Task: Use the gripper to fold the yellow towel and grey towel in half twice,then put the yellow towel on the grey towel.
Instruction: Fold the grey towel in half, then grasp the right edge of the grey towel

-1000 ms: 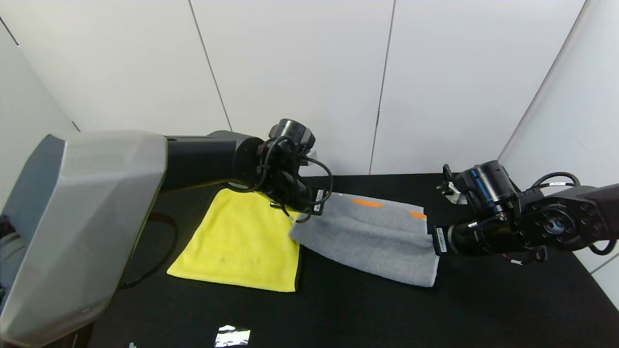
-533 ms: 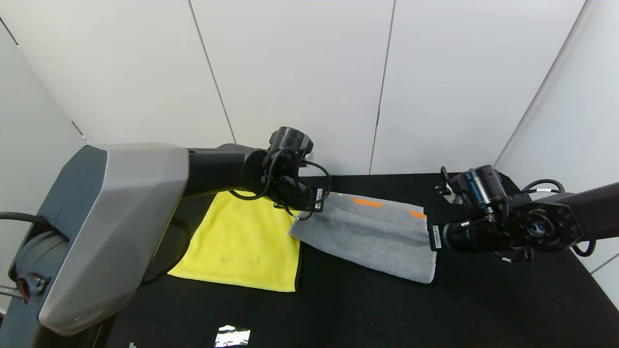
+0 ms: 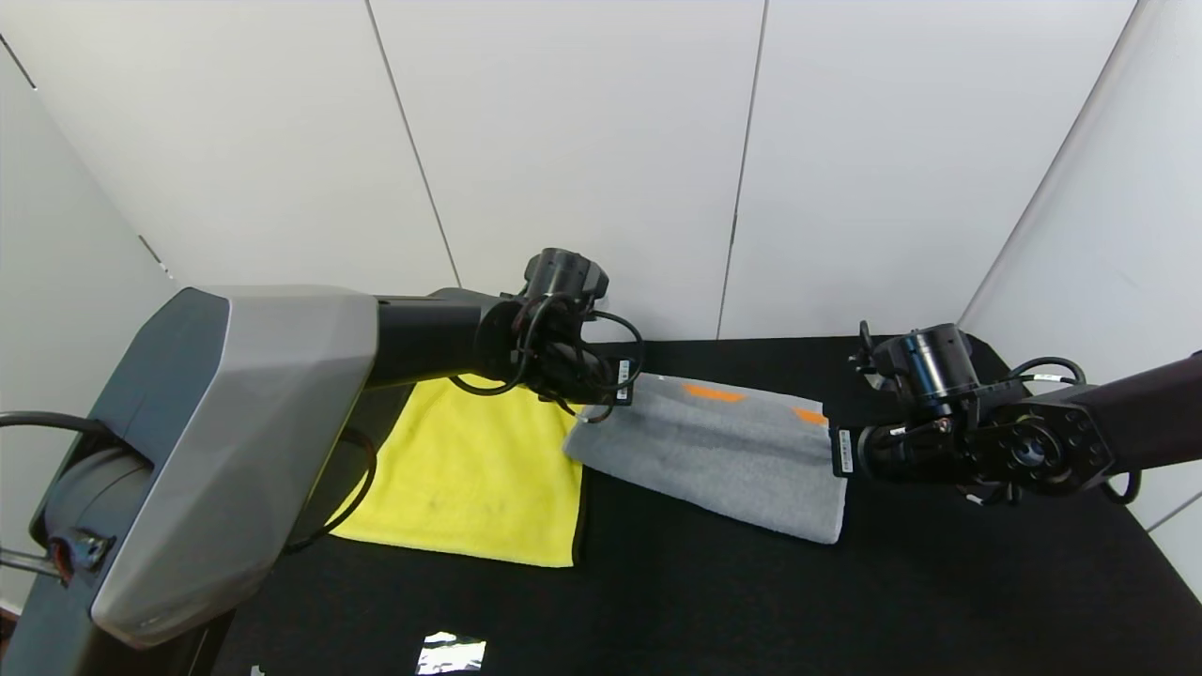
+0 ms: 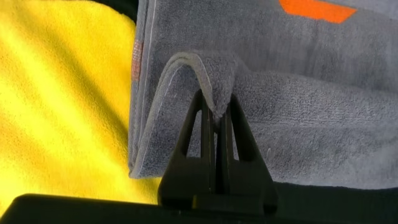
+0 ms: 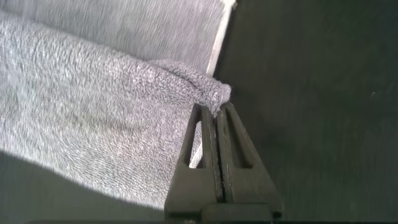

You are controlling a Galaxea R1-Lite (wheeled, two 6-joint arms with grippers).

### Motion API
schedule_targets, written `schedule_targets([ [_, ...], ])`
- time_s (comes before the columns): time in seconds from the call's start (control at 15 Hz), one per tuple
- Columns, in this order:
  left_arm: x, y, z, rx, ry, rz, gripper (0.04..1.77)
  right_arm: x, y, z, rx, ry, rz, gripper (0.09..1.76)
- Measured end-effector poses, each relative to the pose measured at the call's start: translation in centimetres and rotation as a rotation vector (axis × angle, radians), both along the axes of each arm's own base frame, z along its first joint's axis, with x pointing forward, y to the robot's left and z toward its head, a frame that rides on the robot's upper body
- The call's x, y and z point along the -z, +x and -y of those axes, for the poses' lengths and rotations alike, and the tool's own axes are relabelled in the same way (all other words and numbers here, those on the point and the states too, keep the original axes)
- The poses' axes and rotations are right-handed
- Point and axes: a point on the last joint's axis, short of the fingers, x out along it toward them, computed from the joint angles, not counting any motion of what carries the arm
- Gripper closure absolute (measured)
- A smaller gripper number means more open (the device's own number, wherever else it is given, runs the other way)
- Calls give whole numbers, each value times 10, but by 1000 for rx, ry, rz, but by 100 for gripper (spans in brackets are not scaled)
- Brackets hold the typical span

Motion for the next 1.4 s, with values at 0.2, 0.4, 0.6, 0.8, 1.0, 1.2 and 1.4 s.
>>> schedule_targets([
  [0.2,0,1,0,-5,-3,11,154,3,4,0,20,-4,24,158],
  [0.4,1,2,0,-5,-3,9,108,5,5,-1,19,-5,22,112],
  [0.6,2,2,0,-4,-1,8,77,5,6,-1,20,-2,33,82],
  [0.8,1,1,-1,-5,0,5,55,4,4,-1,19,-1,34,59],
  [1.0,-2,0,-4,-13,13,5,41,0,0,-2,15,7,37,46],
  [1.2,-6,-4,-11,-17,25,4,31,-5,-7,-3,24,25,8,36],
  [1.4,-10,-10,-21,-22,41,-5,24,-6,-14,-3,51,43,-61,29],
])
